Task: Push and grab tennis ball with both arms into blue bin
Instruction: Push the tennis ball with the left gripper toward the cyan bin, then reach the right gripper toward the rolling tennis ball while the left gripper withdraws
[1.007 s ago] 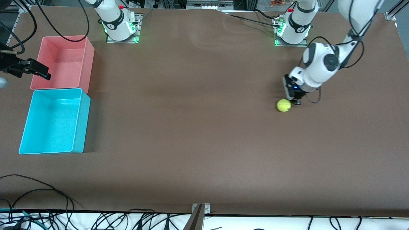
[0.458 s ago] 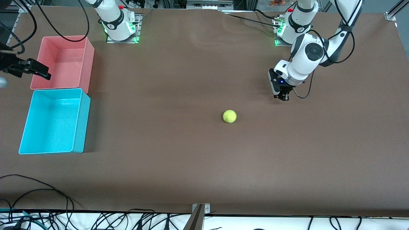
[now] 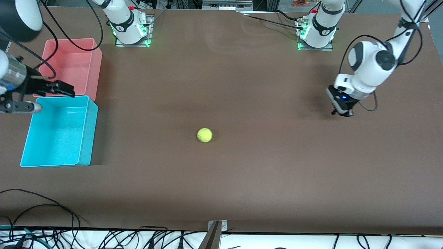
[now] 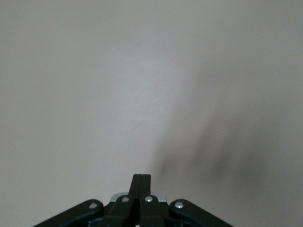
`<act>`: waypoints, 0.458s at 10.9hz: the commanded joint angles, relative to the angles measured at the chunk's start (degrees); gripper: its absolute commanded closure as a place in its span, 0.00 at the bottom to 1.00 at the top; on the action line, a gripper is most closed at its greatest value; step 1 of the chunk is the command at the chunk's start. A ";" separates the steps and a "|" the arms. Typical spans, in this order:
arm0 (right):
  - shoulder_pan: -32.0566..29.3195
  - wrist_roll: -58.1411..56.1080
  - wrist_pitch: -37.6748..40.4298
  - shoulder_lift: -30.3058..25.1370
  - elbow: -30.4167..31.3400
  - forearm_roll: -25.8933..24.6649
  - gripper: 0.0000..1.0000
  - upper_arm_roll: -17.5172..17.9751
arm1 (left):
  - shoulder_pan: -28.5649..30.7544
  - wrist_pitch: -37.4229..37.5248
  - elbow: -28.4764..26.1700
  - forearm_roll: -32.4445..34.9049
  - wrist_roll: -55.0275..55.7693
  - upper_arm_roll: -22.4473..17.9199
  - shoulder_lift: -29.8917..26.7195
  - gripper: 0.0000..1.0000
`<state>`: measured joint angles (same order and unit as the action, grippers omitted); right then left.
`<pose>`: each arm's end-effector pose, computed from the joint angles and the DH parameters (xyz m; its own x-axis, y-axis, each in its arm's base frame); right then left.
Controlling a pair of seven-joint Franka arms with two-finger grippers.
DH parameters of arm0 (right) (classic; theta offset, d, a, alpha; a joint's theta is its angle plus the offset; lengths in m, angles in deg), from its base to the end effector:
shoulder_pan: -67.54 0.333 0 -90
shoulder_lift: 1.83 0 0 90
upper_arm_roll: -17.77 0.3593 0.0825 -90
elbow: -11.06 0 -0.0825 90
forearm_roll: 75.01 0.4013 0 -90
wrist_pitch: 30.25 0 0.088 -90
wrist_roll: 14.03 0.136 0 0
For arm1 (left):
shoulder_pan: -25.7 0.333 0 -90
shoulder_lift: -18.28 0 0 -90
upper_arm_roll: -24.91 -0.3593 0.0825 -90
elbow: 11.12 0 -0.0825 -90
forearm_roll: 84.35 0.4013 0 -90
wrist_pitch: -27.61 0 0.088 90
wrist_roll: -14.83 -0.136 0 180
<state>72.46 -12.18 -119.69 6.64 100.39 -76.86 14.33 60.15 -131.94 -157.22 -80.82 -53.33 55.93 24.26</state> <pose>0.6104 0.0137 0.5564 0.9896 -0.0077 -0.1437 -0.0011 -0.9990 0.0455 0.4859 0.0237 0.2498 0.3756 -0.9236 0.0769 -0.9150 -0.3827 -0.1273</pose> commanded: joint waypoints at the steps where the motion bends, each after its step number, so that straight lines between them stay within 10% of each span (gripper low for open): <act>1: 1.59 -0.62 -5.72 7.05 -1.43 -0.62 0.00 0.80 | 5.09 2.83 5.90 0.25 11.57 0.62 -0.61 1.00; 5: 5.27 0.08 -12.13 16.38 -0.82 -0.35 0.00 0.80 | 4.48 15.61 15.37 0.25 36.99 1.94 -0.79 1.00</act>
<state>75.96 -12.29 -127.96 18.43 100.63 -76.86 15.22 65.20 -126.26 -148.61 -80.88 -28.47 56.85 23.99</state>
